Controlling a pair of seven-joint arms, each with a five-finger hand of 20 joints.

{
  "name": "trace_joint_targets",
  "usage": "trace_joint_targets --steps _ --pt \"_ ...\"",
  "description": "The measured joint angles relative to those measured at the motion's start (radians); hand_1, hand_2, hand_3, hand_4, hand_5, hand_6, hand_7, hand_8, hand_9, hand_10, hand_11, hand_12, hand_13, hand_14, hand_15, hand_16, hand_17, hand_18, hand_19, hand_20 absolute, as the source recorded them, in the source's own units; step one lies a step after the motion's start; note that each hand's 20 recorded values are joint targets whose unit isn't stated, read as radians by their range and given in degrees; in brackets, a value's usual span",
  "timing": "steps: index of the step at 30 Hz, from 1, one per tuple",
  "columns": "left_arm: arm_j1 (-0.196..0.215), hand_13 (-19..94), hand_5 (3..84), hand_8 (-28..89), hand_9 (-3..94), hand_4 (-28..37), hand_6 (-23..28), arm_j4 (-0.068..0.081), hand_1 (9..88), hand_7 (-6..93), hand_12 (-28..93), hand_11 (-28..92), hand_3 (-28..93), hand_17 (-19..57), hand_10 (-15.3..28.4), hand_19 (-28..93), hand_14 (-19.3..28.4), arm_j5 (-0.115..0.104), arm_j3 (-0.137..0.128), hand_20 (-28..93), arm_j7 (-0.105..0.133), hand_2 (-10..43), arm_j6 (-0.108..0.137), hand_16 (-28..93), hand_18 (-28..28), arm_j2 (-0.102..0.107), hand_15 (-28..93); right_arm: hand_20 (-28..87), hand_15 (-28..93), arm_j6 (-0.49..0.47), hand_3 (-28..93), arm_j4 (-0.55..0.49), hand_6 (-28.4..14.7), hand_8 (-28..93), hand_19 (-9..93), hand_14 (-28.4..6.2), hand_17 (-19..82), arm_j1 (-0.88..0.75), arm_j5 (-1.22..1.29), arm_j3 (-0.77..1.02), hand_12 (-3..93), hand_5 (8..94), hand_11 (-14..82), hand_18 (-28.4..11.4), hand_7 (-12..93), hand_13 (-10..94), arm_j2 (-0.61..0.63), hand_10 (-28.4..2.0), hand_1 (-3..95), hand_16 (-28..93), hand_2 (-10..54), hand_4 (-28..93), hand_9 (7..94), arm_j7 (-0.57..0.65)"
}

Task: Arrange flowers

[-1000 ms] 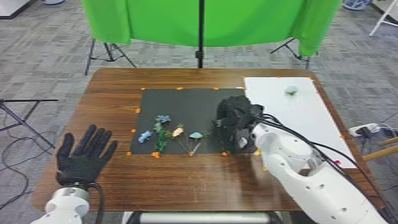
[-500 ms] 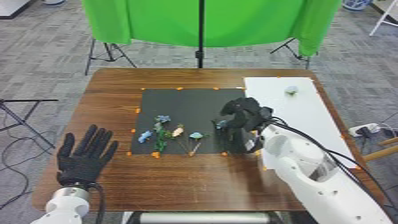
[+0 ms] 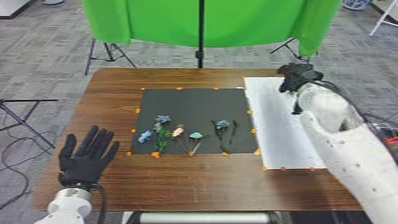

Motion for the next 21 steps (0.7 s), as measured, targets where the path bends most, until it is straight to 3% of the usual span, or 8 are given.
trace_joint_targets --steps 3,9,17,20,21 --pt "-0.001 32 43.9 -10 39.3 -28.3 8.6 0.000 25.9 11.5 10 18 69 -5.4 14.2 34 12.8 0.000 0.002 12 0.002 11.4 -0.002 -3 13.1 0.000 21 42 43 -0.067 66 0.070 0.7 -11 74 -10.3 22 0.051 -0.007 0.009 13.7 39.4 5.8 -19.1 11 44 -0.009 -10.8 51.5 19 -9.5 -28 39.6 0.018" --pt "-0.002 32 43.9 -10 39.4 -28.3 8.5 0.001 25.8 11.6 10 18 69 -5.3 14.1 34 12.7 -0.002 0.002 12 0.004 11.3 -0.003 -3 13.0 0.000 21 38 31 -0.088 64 0.113 1.9 -11 71 -8.5 23 0.066 0.121 0.026 13.2 42.8 6.9 -16.9 13 47 -0.034 -9.1 54.8 19 -9.5 -28 43.5 0.203" --pt "-0.003 32 44.0 -10 39.4 -28.3 8.6 0.001 25.9 11.6 10 18 69 -5.3 14.0 33 12.8 -0.007 0.005 13 0.004 11.2 -0.010 -3 13.0 0.003 21 37 31 -0.103 58 0.135 2.5 -12 71 -7.1 23 0.028 0.157 0.073 13.2 43.1 7.9 -16.2 13 51 -0.061 -7.8 57.9 23 -9.5 -28 45.2 0.165" --pt "-0.003 32 44.0 -10 39.4 -28.3 8.5 0.001 25.9 11.7 10 18 69 -5.3 14.0 33 12.8 -0.011 0.005 13 0.004 11.2 -0.011 -2 13.0 0.008 21 39 34 -0.044 52 0.141 3.7 -13 71 -6.4 24 0.011 0.211 0.073 14.8 56.5 13.0 -15.6 17 58 -0.062 -7.0 60.8 24 -9.5 -28 59.3 0.174" --pt "-0.003 32 43.9 -10 39.4 -28.3 8.5 0.001 25.9 11.7 10 18 69 -5.3 14.0 33 12.8 -0.012 0.005 13 0.004 11.2 -0.011 -2 13.0 0.010 22 40 35 -0.016 49 0.141 3.8 -8 70 -6.0 24 0.005 0.227 0.073 16.0 59.8 14.0 -15.4 19 59 -0.062 -7.0 62.2 26 -9.2 -28 63.2 0.178"
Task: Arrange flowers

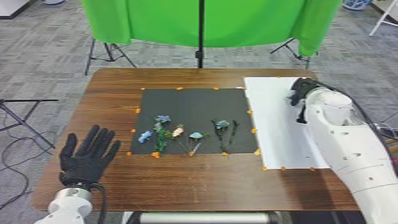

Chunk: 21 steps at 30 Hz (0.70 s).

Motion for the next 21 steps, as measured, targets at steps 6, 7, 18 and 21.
trace_joint_targets --steps 6,7,18,21 --pt "-0.001 32 44.0 -10 39.4 -28.3 8.5 0.000 25.9 11.8 10 18 69 -5.4 14.1 34 12.8 0.000 0.000 13 -0.003 11.2 -0.002 -2 13.1 0.003 21 43 30 0.117 46 0.001 3.4 -4 69 -4.5 25 -0.026 -0.004 -0.009 31.1 71.1 5.9 -15.0 29 65 0.000 -6.9 66.0 39 -3.9 -28 78.0 -0.003" --pt "-0.001 32 44.0 -10 39.4 -28.3 8.5 0.000 25.9 11.8 10 18 69 -5.5 14.1 34 12.8 0.000 0.000 13 -0.004 11.2 -0.002 -2 13.1 0.003 21 43 30 0.122 46 -0.001 3.4 -4 69 -4.5 25 -0.029 -0.008 -0.011 31.0 71.2 5.8 -15.1 29 65 0.001 -6.9 65.6 39 -3.9 -28 78.2 -0.005" --pt "-0.001 32 44.0 -10 39.4 -28.3 8.5 0.000 26.1 11.7 10 18 69 -5.5 14.0 34 12.7 0.000 0.005 13 -0.002 11.2 -0.002 -2 13.1 0.001 21 43 30 0.269 51 -0.218 3.2 -5 69 -4.7 26 -0.153 0.098 -0.063 30.3 71.8 5.5 -15.5 29 65 0.084 -7.2 64.1 40 -4.7 -28 78.2 -0.071" --pt "-0.002 32 43.9 -10 39.4 -28.3 8.5 0.001 26.1 11.6 10 18 69 -5.5 14.0 34 12.7 -0.001 0.007 13 -0.003 11.2 -0.002 -2 13.1 0.001 21 43 30 0.300 52 -0.326 3.0 -5 69 -4.8 26 -0.218 0.109 -0.058 30.1 72.0 5.3 -15.7 29 65 0.115 -7.2 63.7 40 -4.9 -28 78.0 -0.106"
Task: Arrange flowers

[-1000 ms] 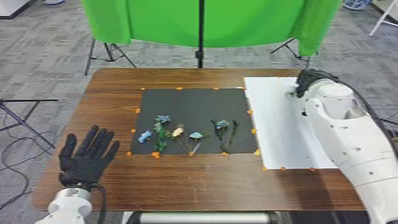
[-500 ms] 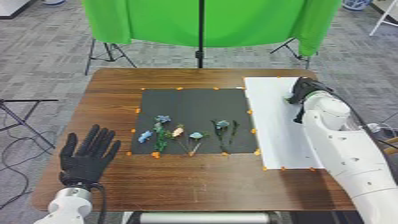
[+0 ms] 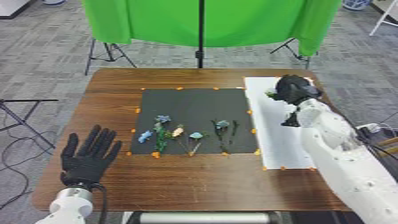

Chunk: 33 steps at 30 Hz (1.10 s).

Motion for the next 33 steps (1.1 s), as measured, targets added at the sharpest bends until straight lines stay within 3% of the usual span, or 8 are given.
trace_joint_targets --steps 8,14,20,26,33 --pt "-0.001 32 44.0 -10 39.4 -28.3 8.5 0.001 26.0 11.6 10 18 69 -5.5 14.0 33 12.8 0.000 0.000 13 0.000 11.2 0.000 -2 13.1 0.000 21 42 30 0.015 54 -0.204 2.9 -5 70 -5.0 26 -0.161 -0.088 -0.003 27.9 71.6 5.9 -16.2 29 66 0.073 -7.3 62.6 40 -5.5 -28 76.0 -0.125" --pt "-0.002 32 43.8 -10 39.4 -28.3 8.5 0.001 26.0 11.4 10 18 69 -5.5 14.1 33 12.8 0.001 0.000 13 0.000 11.1 0.000 -2 13.1 0.002 21 42 30 0.031 56 -0.214 3.3 -6 70 -4.9 26 -0.219 -0.127 -0.036 25.6 70.1 6.6 -16.3 28 66 0.080 -7.1 62.0 40 -6.4 -28 73.2 -0.155" --pt "-0.006 32 43.8 -10 39.4 -28.3 8.6 0.002 26.1 11.3 10 18 69 -5.6 14.0 33 12.8 0.005 -0.003 13 0.000 11.1 0.000 -2 13.2 0.003 21 40 32 0.046 61 -0.219 3.1 -5 71 -5.2 26 -0.265 -0.114 -0.037 17.0 64.7 13.5 -16.8 19 65 0.079 -8.0 58.5 38 -9.1 -28 66.7 -0.144" --pt "-0.014 32 43.8 -10 39.4 -28.3 8.5 0.004 26.1 11.3 10 18 69 -5.6 14.0 33 12.8 0.014 -0.016 13 -0.001 11.1 0.000 -2 13.2 0.003 21 39 33 0.045 66 -0.244 2.7 -13 72 -5.6 26 -0.308 -0.113 -0.028 15.2 61.9 13.7 -17.4 17 63 0.079 -9.3 55.0 36 -9.5 -28 63.9 -0.143" --pt "-0.015 32 43.8 -10 39.4 -28.3 8.5 0.004 26.0 11.2 10 18 69 -5.6 14.1 33 12.8 0.019 -0.025 13 -0.003 11.1 0.000 -2 13.2 0.002 21 39 40 0.030 73 -0.299 1.5 -13 72 -7.4 25 -0.348 -0.082 0.003 14.9 57.9 12.9 -17.9 15 61 0.079 -10.7 47.5 24 -9.5 -28 61.2 -0.137"
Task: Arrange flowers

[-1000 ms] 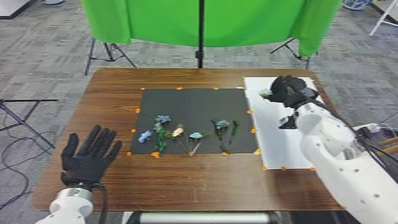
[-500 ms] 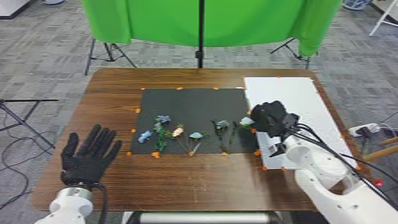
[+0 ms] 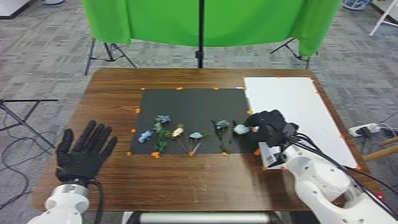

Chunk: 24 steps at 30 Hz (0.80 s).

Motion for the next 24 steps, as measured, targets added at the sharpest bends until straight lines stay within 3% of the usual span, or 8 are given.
trace_joint_targets --steps 6,10,14,18,21,24 --pt "0.000 32 43.8 -10 39.4 -28.3 8.5 0.000 26.0 11.0 10 18 69 -5.6 14.0 33 12.8 0.004 -0.009 13 0.000 11.1 0.000 -2 13.2 0.000 21 39 41 -0.003 73 -0.061 0.5 -13 72 -8.2 24 -0.043 0.067 0.059 14.6 56.1 12.0 -18.1 14 60 -0.005 -11.5 44.3 24 -9.5 -28 59.3 0.038" --pt "-0.004 32 43.8 -10 39.3 -28.3 8.4 0.000 26.0 11.0 9 17 69 -5.5 14.1 33 12.8 0.020 -0.014 13 0.001 11.1 0.001 -2 13.2 0.000 21 37 39 -0.004 74 -0.097 -0.8 -12 69 -9.9 23 -0.063 0.181 0.114 14.4 53.1 10.8 -17.8 13 56 -0.018 -12.8 37.5 22 -9.3 -28 56.1 0.107" --pt "-0.014 32 43.6 -10 39.1 -28.3 8.3 0.003 25.8 10.1 9 16 69 -5.2 14.1 32 12.1 0.072 -0.020 12 0.004 11.1 0.002 -3 13.0 0.001 18 31 31 0.002 75 -0.125 -1.5 -10 59 -11.0 20 -0.075 0.313 0.196 13.6 48.4 8.0 -16.9 11 51 -0.046 -12.6 28.6 20 -1.3 -28 50.5 0.161" --pt "-0.030 32 43.7 -10 39.1 -28.3 8.2 0.008 25.8 9.8 9 15 68 -5.2 14.0 32 12.0 0.125 -0.031 12 0.007 11.4 0.002 -2 12.9 0.006 17 23 15 0.007 74 -0.141 -0.7 -10 41 -11.7 17 -0.083 0.542 0.326 13.3 44.1 5.3 -15.1 9 43 -0.106 -11.3 21.9 24 6.8 -28 44.8 0.155" --pt "-0.043 32 43.9 -10 39.6 -28.3 8.0 0.011 25.8 9.4 9 15 68 -5.0 13.6 31 11.4 0.148 -0.041 12 0.008 11.5 0.006 -3 12.9 0.012 16 21 11 -0.010 73 -0.142 0.2 -9 32 -11.8 16 -0.080 0.701 0.432 12.6 40.5 4.4 -14.8 8 37 -0.164 -10.7 18.6 24 9.3 -28 41.0 0.148" --pt "-0.057 33 45.0 -10 41.0 -28.3 7.2 0.015 26.0 9.4 8 14 68 -4.7 12.8 30 10.8 0.157 -0.050 11 0.013 11.6 0.009 -3 12.8 0.021 14 21 9 -0.060 73 -0.132 1.1 -8 25 -11.6 15 -0.068 0.816 0.519 11.7 37.4 3.5 -14.4 6 33 -0.217 -10.0 16.3 23 10.1 -28 37.8 0.151"
